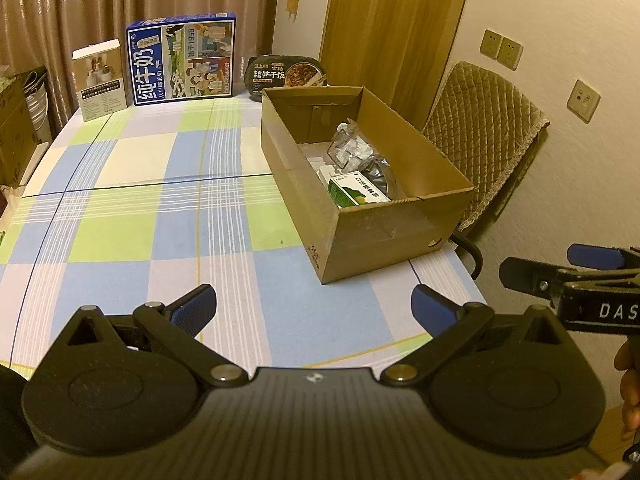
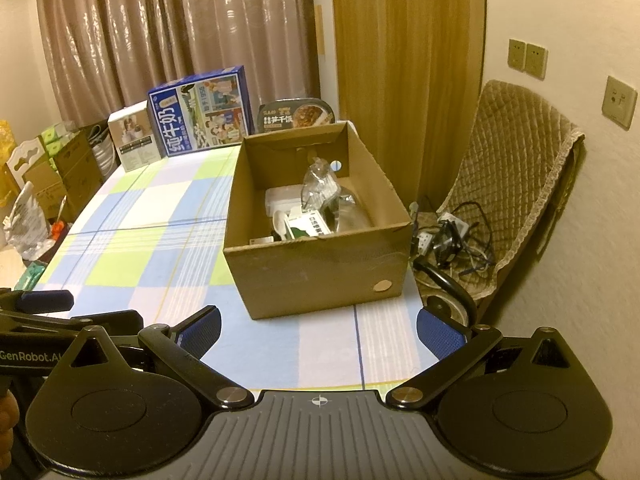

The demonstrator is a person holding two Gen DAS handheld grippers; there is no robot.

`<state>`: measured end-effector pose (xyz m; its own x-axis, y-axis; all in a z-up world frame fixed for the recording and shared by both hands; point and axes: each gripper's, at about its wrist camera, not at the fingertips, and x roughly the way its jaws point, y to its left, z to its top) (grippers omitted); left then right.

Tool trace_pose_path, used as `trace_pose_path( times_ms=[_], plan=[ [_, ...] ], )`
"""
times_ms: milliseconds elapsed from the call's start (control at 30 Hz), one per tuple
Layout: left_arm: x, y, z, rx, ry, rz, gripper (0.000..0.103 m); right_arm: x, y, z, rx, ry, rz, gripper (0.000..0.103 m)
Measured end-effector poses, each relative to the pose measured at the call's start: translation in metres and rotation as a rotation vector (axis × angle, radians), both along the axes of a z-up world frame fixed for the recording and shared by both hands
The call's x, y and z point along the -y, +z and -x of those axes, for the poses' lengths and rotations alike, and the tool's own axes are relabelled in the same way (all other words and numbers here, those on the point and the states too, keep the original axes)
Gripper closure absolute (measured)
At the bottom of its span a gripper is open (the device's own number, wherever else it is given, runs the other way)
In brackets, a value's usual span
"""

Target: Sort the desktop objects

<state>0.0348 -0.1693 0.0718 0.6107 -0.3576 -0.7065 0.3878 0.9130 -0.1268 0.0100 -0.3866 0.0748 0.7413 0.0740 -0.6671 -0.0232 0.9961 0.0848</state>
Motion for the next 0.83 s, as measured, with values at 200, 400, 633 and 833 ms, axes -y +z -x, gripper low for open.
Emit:
trace_pose_path(
  times_ms=[200,400,633,833],
  plan=[
    [-0.0005,0.0001,-0.0004,0.0,0.0,0.0,0.001,0.0,-0.0002,0.0001,0.0,-0.001,0.0,0.002],
    [-0.0008,0.0003,-0.0006,-0.002,-0.001,0.001,0.001,-0.003,-0.0014,-0.0013,-0.002,-0.001,0.002,0.002],
    [-0.0008,0.0007,-0.0008,-0.004,0.0,0.001,0.001,-0.0025,-0.0014,-0.001,-0.002,-0.001,0.002,0.002],
    [-0.0023,-0.0014,0.0018,0.015,0.006,0.006,0.001,-0.0062,-0.0073,-0.0015,-0.005,0.004,-0.002,0.002]
  ],
)
